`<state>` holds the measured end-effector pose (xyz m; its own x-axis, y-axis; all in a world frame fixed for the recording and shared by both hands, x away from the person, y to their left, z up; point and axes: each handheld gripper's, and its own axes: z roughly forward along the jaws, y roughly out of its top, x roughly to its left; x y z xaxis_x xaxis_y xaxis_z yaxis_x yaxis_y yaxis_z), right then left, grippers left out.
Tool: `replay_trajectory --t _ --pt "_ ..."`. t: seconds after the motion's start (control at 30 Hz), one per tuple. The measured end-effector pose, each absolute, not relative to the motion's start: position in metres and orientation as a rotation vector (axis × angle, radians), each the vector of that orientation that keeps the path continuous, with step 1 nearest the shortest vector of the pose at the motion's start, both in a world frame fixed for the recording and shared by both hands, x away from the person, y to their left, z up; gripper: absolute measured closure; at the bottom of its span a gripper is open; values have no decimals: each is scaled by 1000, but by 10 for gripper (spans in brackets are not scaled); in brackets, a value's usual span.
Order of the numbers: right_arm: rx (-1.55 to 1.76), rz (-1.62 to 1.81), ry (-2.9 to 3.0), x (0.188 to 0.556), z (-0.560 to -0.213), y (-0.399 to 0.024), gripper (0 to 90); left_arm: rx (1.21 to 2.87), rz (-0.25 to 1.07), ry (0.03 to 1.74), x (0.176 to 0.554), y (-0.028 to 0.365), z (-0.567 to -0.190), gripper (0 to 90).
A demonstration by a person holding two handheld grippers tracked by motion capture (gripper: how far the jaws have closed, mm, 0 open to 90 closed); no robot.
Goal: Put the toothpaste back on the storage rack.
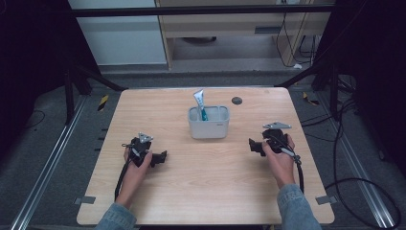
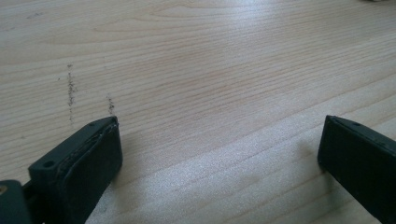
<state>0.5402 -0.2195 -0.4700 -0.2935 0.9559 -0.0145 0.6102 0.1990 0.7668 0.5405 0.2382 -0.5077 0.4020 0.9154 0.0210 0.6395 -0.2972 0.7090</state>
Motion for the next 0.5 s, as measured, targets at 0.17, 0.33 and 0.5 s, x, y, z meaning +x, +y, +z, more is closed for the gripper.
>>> replay_trajectory --t 0.17,0.33,0.5 --pt "1474 873 2008 538 -486 -227 83 2041 574 1320 541 238 -508 0" --pt "1494 861 2004 536 -495 -235 87 2042 575 1321 541 238 -508 0" --pt "1525 854 2010 536 -502 -239 84 2042 575 1320 541 238 -508 0"
